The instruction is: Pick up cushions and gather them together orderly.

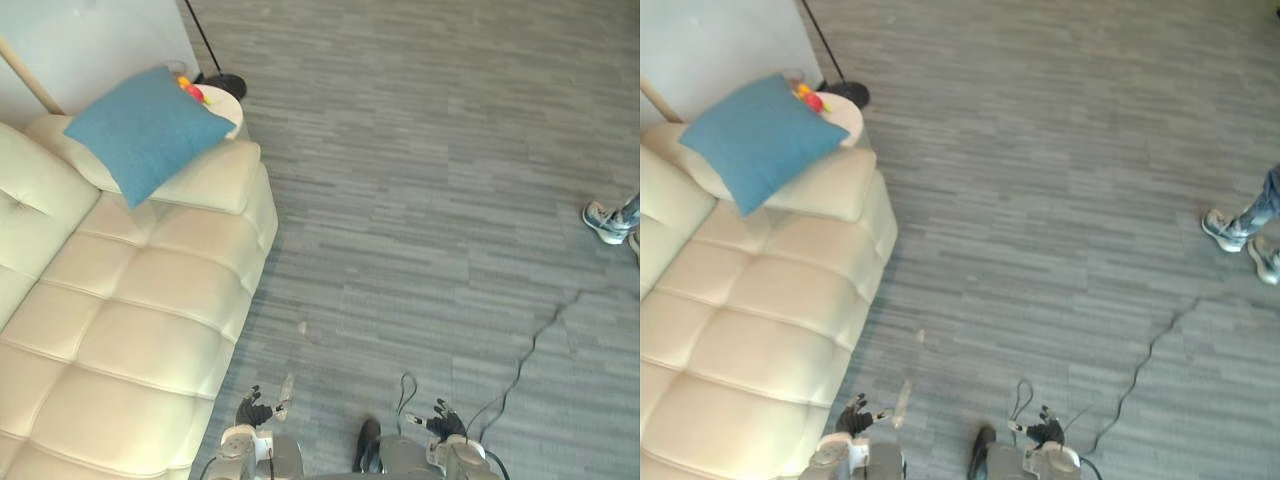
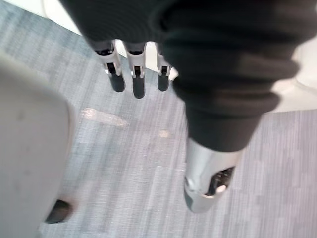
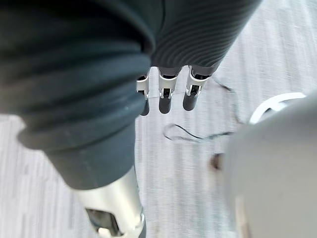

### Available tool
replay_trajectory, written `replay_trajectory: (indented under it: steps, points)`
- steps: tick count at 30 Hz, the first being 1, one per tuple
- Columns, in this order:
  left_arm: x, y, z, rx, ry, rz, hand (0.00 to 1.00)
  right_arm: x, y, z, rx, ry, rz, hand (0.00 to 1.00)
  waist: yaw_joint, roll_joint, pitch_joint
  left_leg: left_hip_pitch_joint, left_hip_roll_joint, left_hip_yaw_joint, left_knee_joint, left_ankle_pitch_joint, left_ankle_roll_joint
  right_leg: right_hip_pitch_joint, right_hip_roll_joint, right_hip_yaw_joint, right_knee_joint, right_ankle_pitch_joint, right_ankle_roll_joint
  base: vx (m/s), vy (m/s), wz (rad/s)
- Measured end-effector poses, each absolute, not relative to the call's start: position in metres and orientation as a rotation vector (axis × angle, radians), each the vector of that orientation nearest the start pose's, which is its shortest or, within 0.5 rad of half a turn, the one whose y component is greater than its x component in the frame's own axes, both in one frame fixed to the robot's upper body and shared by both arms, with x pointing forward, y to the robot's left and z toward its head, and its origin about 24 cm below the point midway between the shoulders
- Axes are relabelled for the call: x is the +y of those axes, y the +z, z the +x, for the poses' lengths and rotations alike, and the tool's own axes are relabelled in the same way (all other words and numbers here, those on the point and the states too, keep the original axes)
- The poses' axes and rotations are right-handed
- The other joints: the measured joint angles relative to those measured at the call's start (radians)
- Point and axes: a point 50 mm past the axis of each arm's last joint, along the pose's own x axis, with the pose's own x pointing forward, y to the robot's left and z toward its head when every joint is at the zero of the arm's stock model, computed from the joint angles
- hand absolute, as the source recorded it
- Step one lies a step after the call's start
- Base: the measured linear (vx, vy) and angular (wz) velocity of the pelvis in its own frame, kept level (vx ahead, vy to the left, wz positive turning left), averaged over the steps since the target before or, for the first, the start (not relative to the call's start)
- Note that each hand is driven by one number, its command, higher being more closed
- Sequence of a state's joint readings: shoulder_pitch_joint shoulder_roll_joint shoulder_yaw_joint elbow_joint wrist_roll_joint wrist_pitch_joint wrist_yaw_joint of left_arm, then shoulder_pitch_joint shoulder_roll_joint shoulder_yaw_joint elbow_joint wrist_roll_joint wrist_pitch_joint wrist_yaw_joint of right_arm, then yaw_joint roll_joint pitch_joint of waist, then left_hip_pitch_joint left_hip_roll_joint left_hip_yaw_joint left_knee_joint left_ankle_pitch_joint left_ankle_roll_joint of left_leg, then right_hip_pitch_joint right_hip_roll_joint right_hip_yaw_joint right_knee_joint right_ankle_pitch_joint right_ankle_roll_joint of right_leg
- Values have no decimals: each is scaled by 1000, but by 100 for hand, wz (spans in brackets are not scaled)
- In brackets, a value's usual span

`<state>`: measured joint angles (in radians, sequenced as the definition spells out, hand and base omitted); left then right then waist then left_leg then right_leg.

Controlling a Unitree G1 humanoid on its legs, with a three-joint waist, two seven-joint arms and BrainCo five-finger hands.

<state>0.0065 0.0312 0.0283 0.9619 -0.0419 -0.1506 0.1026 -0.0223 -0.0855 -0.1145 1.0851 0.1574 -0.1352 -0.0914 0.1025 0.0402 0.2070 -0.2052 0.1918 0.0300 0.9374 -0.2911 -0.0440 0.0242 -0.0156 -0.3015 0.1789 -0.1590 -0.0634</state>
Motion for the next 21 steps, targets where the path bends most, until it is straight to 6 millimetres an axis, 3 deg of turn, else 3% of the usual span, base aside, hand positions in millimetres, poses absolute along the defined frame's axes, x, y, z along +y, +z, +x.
replay_trajectory:
  steps: [1,3,4,5,6,7,8,9,12,13,14,15,16,17,18,19,21]
  points:
    - [169,-136,156,810,152,27,0,-202,-146,140,908,-316,66,0,1,-1,1,-29,-10,27,-21,-13,8,20,-4,2,-21,1,1,374,-7,-6]
    - [168,-134,161,793,141,30,0,-202,-144,145,895,-317,65,0,7,-5,4,-95,-69,78,-231,-18,10,54,-37,12,-46,-3,35,346,90,-11]
    - [167,-134,162,789,140,31,0,-201,-144,147,893,-316,66,0,8,-7,7,-106,-121,75,-444,34,9,71,-67,16,-48,-24,62,269,103,0]
    - [167,-134,162,790,140,30,0,-201,-144,146,894,-316,66,0,8,-6,7,-106,-136,69,-527,71,1,78,-76,16,-52,-33,67,429,208,1]
    - [165,-135,160,795,136,25,0,-202,-144,145,896,-318,63,0,13,7,0,-102,-152,61,-746,201,-21,103,-77,23,-71,-53,90,321,182,-7]
    - [164,-135,159,797,133,26,0,-203,-144,145,898,-318,59,0,23,11,-1,-98,-149,64,-788,269,-34,118,-74,36,-82,-65,101,509,249,-23]
    - [165,-135,160,795,132,33,0,-197,-145,146,900,-307,67,0,46,6,-6,-85,-154,93,-787,334,-14,145,-80,55,-107,-76,117,478,158,-21]
    - [172,-133,162,787,139,48,0,-189,-146,146,905,-287,79,0,53,-34,-10,-94,-179,118,-762,314,15,160,-108,65,-121,-74,117,480,123,-13]
    - [179,-133,161,789,150,55,0,-185,-146,148,903,-278,88,0,54,-67,-16,-92,-222,128,-663,259,77,218,-144,99,-131,-1,157,472,139,31]
    - [180,-133,160,791,151,58,0,-185,-146,148,902,-277,86,0,54,-65,-18,-91,-222,126,-638,235,80,223,-143,98,-115,13,178,451,168,32]
    - [180,-134,158,798,149,56,0,-185,-146,148,903,-275,88,0,52,-58,-22,-81,-218,116,-593,173,84,191,-142,102,13,14,194,431,161,31]
    - [180,-136,156,809,145,58,0,-184,-147,144,908,-280,100,0,47,-61,-19,-34,-221,85,-598,133,85,115,-166,97,263,21,250,409,153,37]
    - [181,-137,154,817,142,64,0,-184,-149,141,916,-283,103,0,44,-63,-17,0,-228,67,-612,115,80,69,-187,98,395,28,276,499,122,51]
    - [184,-138,150,835,132,84,0,-185,-151,133,934,-290,104,0,40,-70,-16,118,-243,39,-658,91,81,-12,-213,91,651,-21,252,438,81,38]
    - [184,-139,149,837,126,92,0,-186,-152,130,939,-293,104,0,38,-66,-14,146,-243,37,-674,89,83,-25,-216,87,678,-39,233,535,76,37]
    - [185,-140,146,845,116,107,0,-186,-153,124,951,-296,105,0,31,-64,-19,196,-242,29,-703,86,86,-56,-217,66,697,-74,191,423,27,37]
    - [186,-140,145,847,113,112,0,-189,-151,128,935,-295,97,0,2,-65,-25,287,-229,-7,-754,70,88,-164,-206,-21,567,-135,124,465,-30,44]
